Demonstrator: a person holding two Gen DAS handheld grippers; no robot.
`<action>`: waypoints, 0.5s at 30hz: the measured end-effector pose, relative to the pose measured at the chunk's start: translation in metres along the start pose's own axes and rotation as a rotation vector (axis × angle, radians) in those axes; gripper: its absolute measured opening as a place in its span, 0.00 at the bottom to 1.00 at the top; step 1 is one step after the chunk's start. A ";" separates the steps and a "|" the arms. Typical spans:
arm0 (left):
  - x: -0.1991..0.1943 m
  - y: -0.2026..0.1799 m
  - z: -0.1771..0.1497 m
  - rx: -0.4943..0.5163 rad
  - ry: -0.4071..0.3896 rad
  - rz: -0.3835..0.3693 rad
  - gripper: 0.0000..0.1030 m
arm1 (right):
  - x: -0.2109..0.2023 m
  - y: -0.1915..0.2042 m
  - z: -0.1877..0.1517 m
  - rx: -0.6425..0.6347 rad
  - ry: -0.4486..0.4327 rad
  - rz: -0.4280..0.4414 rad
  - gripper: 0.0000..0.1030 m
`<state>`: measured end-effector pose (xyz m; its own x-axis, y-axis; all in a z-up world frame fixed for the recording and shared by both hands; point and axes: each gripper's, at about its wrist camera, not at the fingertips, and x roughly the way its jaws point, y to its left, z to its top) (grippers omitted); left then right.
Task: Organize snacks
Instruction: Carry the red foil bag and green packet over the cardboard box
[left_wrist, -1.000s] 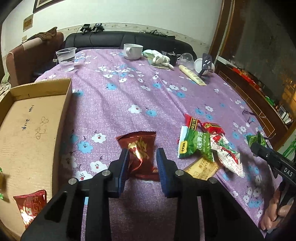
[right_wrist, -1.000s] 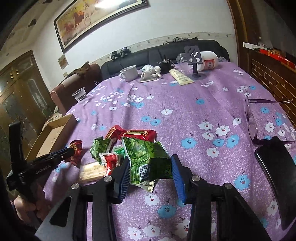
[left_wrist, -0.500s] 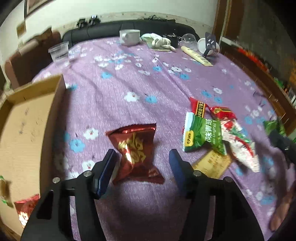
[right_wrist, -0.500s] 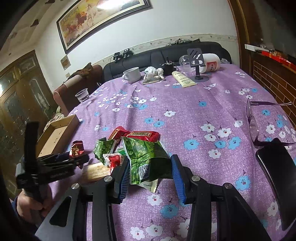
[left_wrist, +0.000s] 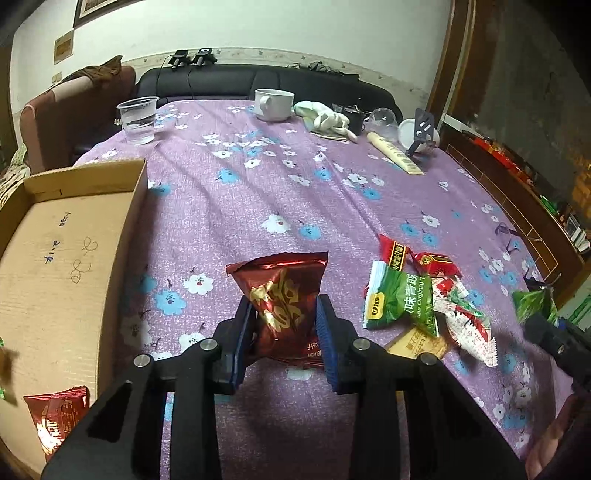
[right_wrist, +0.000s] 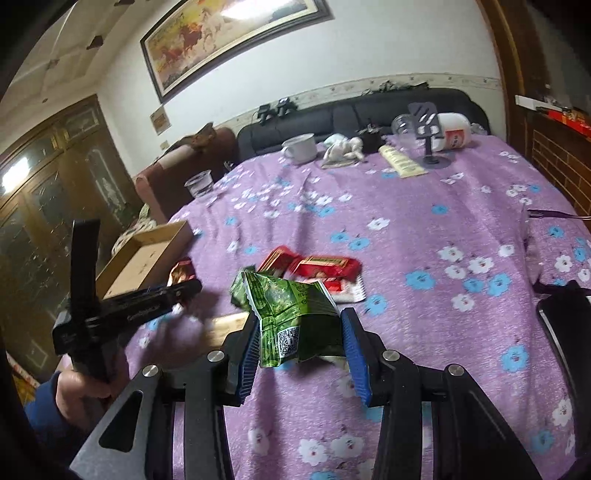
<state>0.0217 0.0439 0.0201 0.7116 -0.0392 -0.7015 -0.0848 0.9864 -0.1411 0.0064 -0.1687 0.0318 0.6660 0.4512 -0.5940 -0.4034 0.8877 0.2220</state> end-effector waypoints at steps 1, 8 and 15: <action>0.000 0.000 0.000 0.002 -0.001 -0.002 0.29 | 0.003 0.003 -0.002 -0.009 0.015 0.003 0.42; 0.003 -0.002 0.001 0.012 0.006 -0.022 0.29 | 0.018 0.003 -0.008 -0.011 0.079 -0.005 0.42; 0.002 -0.003 0.001 0.011 0.001 -0.029 0.29 | 0.022 -0.008 -0.009 0.028 0.099 -0.002 0.42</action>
<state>0.0243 0.0414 0.0196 0.7129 -0.0680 -0.6980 -0.0562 0.9865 -0.1536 0.0182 -0.1671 0.0100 0.6010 0.4391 -0.6679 -0.3833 0.8916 0.2412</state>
